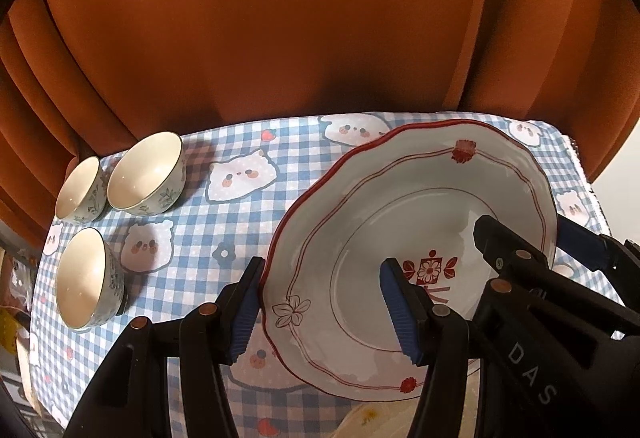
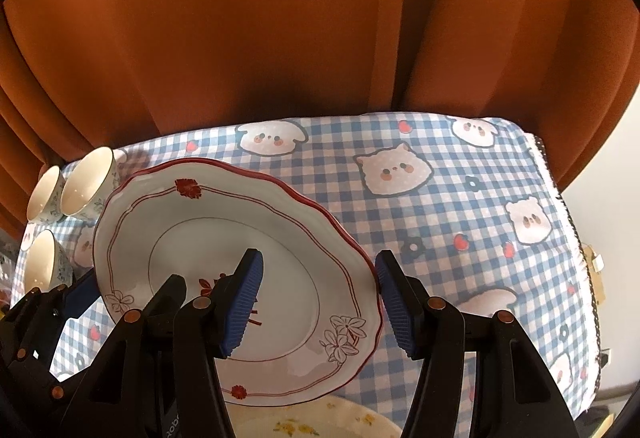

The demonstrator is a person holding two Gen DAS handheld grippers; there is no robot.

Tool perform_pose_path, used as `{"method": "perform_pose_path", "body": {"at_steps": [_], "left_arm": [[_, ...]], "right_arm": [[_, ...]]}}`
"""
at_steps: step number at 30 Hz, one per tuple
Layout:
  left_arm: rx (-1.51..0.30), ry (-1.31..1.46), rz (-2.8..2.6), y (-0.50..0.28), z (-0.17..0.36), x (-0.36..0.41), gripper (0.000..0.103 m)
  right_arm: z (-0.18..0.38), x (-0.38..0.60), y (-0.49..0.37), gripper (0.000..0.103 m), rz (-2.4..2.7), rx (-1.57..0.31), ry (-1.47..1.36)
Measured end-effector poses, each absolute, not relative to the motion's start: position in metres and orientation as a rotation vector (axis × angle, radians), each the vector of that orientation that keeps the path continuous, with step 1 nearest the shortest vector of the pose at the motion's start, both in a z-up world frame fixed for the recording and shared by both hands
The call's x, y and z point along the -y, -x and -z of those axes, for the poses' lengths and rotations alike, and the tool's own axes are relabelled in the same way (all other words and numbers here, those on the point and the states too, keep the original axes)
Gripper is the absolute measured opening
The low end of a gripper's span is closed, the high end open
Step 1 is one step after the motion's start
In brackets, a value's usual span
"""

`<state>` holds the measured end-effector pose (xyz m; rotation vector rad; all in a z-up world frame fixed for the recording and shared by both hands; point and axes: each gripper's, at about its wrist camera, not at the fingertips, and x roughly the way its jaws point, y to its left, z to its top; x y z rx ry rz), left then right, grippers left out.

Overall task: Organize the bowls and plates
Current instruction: 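Lift the red-rimmed plate with both grippers and carry it toward the floral stack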

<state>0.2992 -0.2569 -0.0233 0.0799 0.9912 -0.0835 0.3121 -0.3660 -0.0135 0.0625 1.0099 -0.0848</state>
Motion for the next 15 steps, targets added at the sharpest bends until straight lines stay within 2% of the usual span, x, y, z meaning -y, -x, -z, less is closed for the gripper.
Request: {"method": "perform_pose_path", "body": {"at_steps": [15], "left_arm": [[-0.990, -0.106, 0.195, -0.242, 0.023, 0.258, 0.059]], "right_arm": [[0.000, 0.362, -0.246, 0.062, 0.190, -1.001, -0.094]]}}
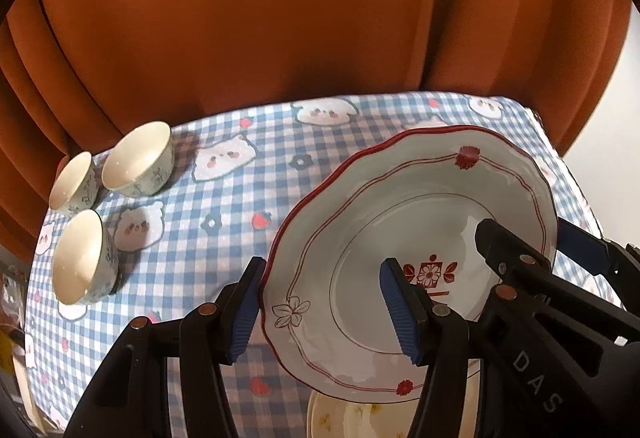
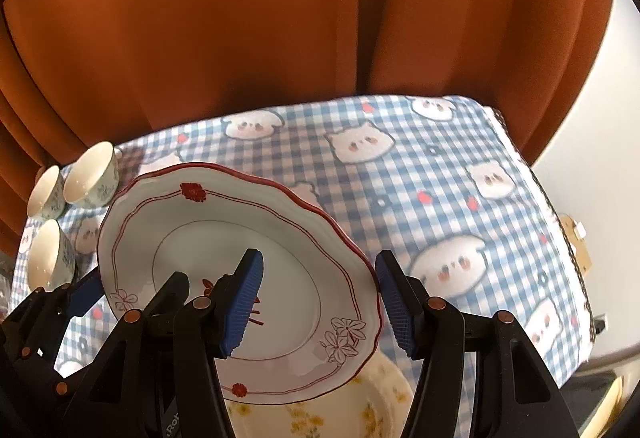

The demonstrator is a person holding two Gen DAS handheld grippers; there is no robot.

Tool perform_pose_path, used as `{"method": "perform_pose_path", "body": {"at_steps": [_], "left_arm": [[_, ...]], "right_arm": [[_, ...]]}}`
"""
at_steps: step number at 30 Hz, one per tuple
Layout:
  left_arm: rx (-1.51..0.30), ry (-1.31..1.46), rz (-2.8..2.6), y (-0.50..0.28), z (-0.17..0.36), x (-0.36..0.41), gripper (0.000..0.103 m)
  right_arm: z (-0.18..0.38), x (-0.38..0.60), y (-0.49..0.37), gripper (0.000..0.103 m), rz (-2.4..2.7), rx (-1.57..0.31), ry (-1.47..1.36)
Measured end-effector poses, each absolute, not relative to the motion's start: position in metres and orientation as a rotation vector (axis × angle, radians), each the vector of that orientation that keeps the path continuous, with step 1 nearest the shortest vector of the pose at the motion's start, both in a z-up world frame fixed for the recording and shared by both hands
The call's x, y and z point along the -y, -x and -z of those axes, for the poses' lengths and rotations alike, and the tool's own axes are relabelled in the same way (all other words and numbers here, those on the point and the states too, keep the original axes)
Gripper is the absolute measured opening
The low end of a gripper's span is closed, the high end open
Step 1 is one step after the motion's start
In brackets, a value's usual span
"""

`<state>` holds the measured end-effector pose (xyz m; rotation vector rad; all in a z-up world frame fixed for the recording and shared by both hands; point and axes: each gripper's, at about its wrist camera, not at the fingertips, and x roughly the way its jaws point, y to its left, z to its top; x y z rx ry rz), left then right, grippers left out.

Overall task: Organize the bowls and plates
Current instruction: 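Lift the red-rimmed plate with both grippers and carry it toward the floral stack, then lower the red-rimmed plate onto the yellow-floral plate stack with both grippers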

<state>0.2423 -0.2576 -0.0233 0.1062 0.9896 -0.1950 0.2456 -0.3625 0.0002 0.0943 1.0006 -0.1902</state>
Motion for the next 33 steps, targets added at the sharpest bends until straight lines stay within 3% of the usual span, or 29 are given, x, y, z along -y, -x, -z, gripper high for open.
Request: {"method": "perform_pose_path", "body": {"at_steps": [11, 14, 16, 18, 19, 25, 33], "left_arm": [[-1.026, -0.127, 0.276, -0.214, 0.035, 0.271, 0.059], [-1.014, -0.123, 0.318, -0.204, 0.035, 0.280, 0.056], [-1.016, -0.122, 0.326, -0.203, 0.037, 0.284, 0.049], [-1.032, -0.084, 0.340, -0.206, 0.041, 0.283, 0.047], [-1.025, -0.088, 0.325, -0.207, 0.044, 0.284, 0.043], [-1.086, -0.124, 0.311, -0.203, 0.082, 0.288, 0.042], [-1.078, -0.151, 0.273, -0.189, 0.090, 0.277, 0.042]], "right_arm": [[0.013, 0.369, -0.204, 0.062, 0.268, -1.041, -0.132], [0.013, 0.370, -0.195, 0.062, 0.260, -1.041, -0.145], [0.012, 0.371, -0.190, 0.062, 0.267, -1.051, -0.153], [0.015, 0.375, -0.189, 0.047, 0.260, -1.046, -0.166], [0.016, 0.377, -0.190, 0.034, 0.233, -1.051, -0.200], [0.045, 0.377, -0.189, 0.034, 0.207, -1.081, -0.206], [0.065, 0.374, -0.172, 0.035, 0.159, -1.120, -0.190]]}}
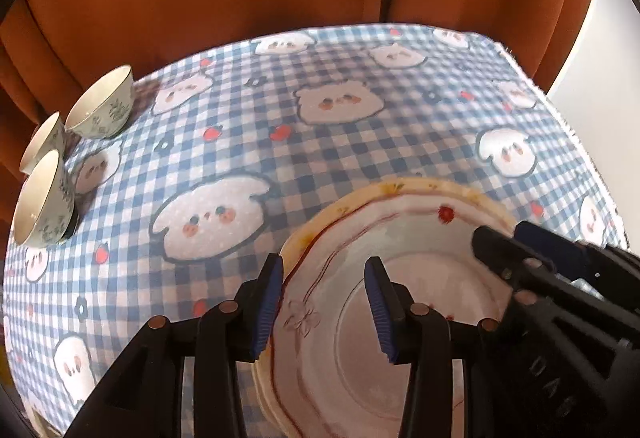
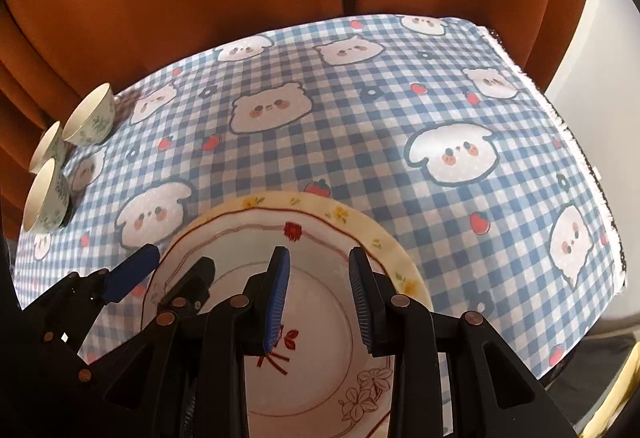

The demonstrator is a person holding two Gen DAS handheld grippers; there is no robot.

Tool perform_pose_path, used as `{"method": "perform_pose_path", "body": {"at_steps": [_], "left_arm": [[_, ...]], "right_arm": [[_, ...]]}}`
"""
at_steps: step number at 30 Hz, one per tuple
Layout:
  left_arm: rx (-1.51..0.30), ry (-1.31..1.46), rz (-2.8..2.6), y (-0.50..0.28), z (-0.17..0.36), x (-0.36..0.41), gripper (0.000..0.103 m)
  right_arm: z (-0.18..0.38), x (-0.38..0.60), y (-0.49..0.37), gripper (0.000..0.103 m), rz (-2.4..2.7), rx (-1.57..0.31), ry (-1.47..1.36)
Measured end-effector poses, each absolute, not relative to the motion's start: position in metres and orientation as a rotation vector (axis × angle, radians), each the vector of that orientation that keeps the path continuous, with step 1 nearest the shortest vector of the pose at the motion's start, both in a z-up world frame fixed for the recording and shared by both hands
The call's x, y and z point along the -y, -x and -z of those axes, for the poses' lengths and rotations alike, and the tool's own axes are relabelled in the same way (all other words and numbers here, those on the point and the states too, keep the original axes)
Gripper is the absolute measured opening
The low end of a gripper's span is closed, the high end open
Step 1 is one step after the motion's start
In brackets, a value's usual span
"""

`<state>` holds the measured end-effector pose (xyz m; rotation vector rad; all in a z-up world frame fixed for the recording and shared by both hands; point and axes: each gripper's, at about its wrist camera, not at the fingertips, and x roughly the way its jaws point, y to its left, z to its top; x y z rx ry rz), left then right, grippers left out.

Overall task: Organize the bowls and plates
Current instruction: 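Lower the red-rimmed plate onto the yellow-floral plate stack with both grippers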

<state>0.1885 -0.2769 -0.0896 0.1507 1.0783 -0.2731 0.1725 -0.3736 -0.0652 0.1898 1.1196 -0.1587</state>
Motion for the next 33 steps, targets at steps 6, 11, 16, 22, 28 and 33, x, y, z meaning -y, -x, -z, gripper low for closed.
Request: {"method": "perform_pose_path", "body": {"at_steps": [6, 11, 16, 22, 28, 33], "left_arm": [[-1.074, -0.167, 0.258, -0.183, 0.091, 0.276, 0.044], [-1.077, -0.179, 0.250, -0.179, 0.093, 0.276, 0.044], [-1.081, -0.187, 0.244, -0.176, 0.093, 0.277, 0.047], [-1.093, -0.193, 0.229, -0.172, 0.093, 0.278, 0.050], [-1.114, -0.186, 0.208, -0.168, 0.092, 0.279, 0.054], [-1.119, -0.188, 0.187, -0.164, 0.093, 0.282, 0.058]], "right_arm": [[0.072, 0.377, -0.165, 0.036, 0.149, -1.151, -0.204], [0.074, 0.381, -0.159, 0.046, 0.166, -1.157, -0.216], [0.074, 0.383, -0.154, 0.047, 0.172, -1.170, -0.217], [0.074, 0.387, -0.151, 0.047, 0.183, -1.181, -0.207], [0.075, 0.392, -0.152, 0.047, 0.197, -1.195, -0.192], [0.083, 0.396, -0.151, 0.047, 0.190, -1.229, -0.185]]}}
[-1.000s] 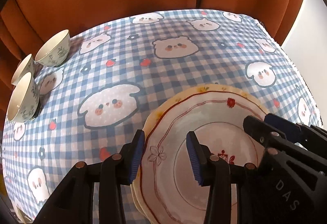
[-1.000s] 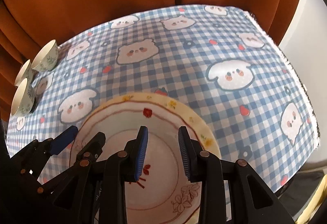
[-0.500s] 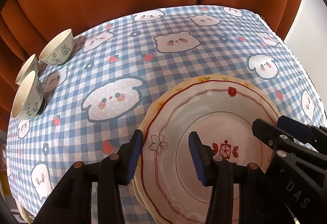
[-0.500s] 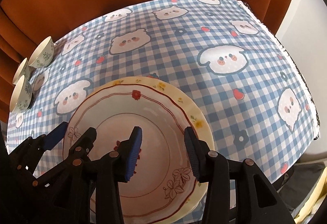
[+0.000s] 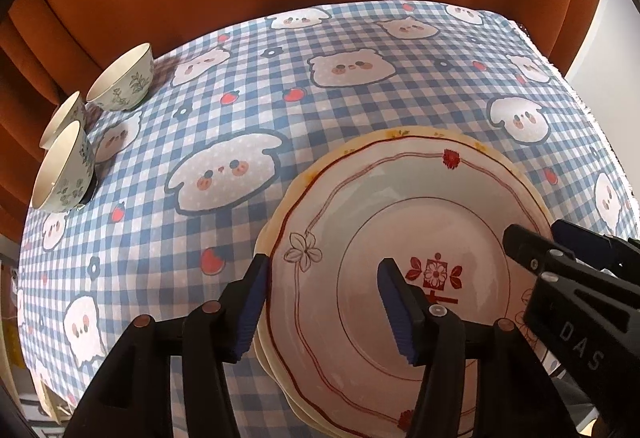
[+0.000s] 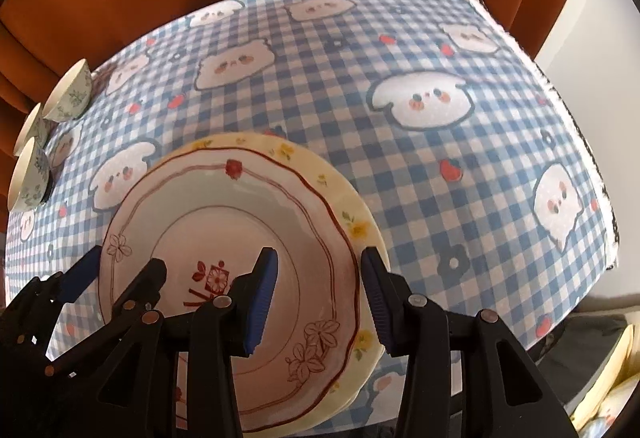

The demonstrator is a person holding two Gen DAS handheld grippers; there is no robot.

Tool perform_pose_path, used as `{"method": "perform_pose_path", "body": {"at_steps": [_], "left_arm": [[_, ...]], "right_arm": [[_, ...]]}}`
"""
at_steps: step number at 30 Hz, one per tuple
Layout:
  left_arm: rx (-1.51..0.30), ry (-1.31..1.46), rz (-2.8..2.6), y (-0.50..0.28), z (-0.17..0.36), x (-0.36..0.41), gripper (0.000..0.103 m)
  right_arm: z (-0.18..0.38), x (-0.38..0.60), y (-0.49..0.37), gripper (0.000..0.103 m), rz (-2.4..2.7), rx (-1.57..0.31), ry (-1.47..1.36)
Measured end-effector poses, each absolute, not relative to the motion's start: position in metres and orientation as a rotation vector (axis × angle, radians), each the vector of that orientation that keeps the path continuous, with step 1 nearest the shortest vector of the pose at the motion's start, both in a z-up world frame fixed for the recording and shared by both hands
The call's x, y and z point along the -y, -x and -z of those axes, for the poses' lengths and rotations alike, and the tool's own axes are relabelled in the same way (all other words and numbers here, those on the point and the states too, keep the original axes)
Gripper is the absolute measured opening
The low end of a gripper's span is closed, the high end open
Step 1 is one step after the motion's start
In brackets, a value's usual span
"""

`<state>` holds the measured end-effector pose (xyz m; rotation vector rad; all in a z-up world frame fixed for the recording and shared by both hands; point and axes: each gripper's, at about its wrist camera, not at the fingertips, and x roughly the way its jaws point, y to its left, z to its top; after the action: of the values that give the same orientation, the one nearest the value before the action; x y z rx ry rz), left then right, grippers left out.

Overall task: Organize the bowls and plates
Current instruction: 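Lower the red-rimmed plate onto the yellow-floral plate stack with both grippers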

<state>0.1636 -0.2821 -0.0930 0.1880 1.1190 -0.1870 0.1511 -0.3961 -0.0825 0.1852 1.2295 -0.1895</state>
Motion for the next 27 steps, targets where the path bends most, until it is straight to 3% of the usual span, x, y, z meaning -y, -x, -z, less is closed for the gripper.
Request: {"method": "perform_pose_path", "body": {"at_steps": [20, 27], "left_arm": [[-1.128, -0.083, 0.055, -0.156, 0.093, 0.290, 0.062], [-1.142, -0.078, 0.016, -0.158, 0.095, 0.298, 0.077]], "right_arm": [[0.083, 0.394, -0.166, 0.047, 0.093, -1.228, -0.053], [0.084, 0.396, -0.168, 0.049, 0.025, -1.235, -0.027]]}}
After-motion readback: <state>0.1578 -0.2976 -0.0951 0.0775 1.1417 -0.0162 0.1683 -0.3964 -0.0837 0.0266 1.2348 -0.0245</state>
